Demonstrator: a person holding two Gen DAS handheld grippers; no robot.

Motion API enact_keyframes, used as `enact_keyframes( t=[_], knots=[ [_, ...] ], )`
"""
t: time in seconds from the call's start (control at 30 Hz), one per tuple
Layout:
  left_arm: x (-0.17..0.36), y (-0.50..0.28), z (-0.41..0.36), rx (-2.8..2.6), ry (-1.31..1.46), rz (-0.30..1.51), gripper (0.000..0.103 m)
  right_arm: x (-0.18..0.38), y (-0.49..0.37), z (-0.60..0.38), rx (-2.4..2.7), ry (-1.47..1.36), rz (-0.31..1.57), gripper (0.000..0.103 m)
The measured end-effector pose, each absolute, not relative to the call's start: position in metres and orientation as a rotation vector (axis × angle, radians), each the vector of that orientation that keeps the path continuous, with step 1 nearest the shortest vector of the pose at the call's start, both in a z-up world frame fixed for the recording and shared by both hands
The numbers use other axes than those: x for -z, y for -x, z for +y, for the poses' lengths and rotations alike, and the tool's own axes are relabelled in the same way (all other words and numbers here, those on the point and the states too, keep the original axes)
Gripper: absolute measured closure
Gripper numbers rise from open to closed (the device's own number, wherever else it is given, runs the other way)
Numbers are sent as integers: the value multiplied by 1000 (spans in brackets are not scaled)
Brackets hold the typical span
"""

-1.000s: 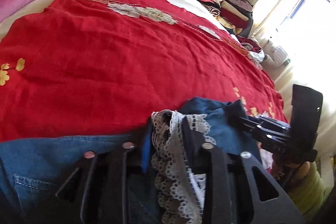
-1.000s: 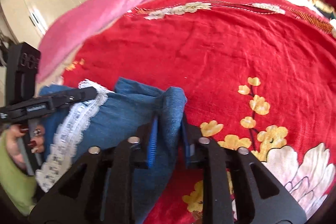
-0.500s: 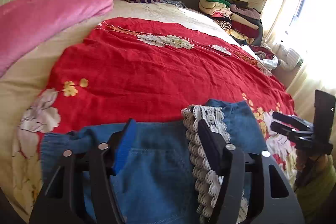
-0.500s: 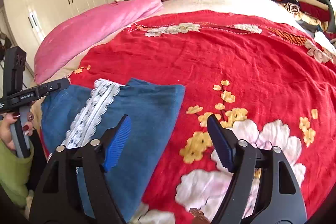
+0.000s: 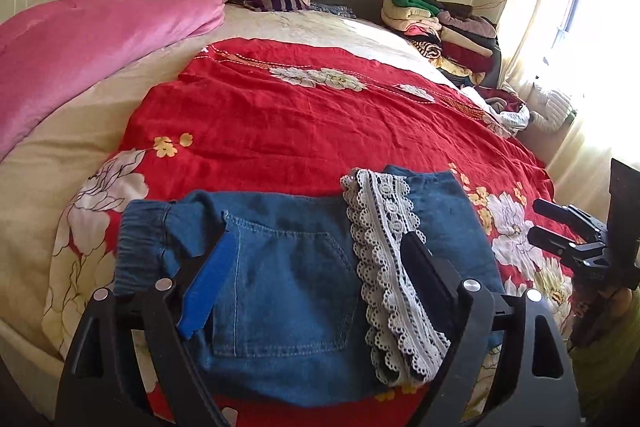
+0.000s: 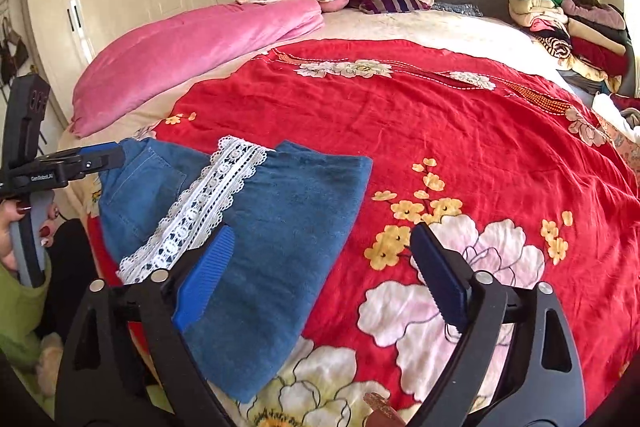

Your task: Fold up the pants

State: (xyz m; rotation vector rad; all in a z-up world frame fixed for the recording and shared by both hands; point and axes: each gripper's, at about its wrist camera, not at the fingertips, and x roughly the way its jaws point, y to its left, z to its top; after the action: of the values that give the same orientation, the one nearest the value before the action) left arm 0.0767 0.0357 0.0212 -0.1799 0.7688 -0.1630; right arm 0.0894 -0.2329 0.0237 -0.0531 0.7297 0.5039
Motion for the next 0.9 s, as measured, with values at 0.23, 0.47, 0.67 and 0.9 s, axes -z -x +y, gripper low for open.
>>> enact_keyframes(
  t=[0.23, 0.47, 0.67, 0.9],
  knots=[
    [-13, -57, 28, 198, 200, 804, 17, -21, -76, -234, -484, 56, 749, 15],
    [15, -41, 9, 260, 194, 891, 19, -4, -57, -226, -522, 65, 793, 15],
    [32, -34, 0, 332, 239, 964, 38, 6, -47, -225, -559, 60, 799, 15],
    [51, -42, -10, 359, 310, 1038, 51, 15, -45, -219, -582, 56, 807, 15]
  ],
)
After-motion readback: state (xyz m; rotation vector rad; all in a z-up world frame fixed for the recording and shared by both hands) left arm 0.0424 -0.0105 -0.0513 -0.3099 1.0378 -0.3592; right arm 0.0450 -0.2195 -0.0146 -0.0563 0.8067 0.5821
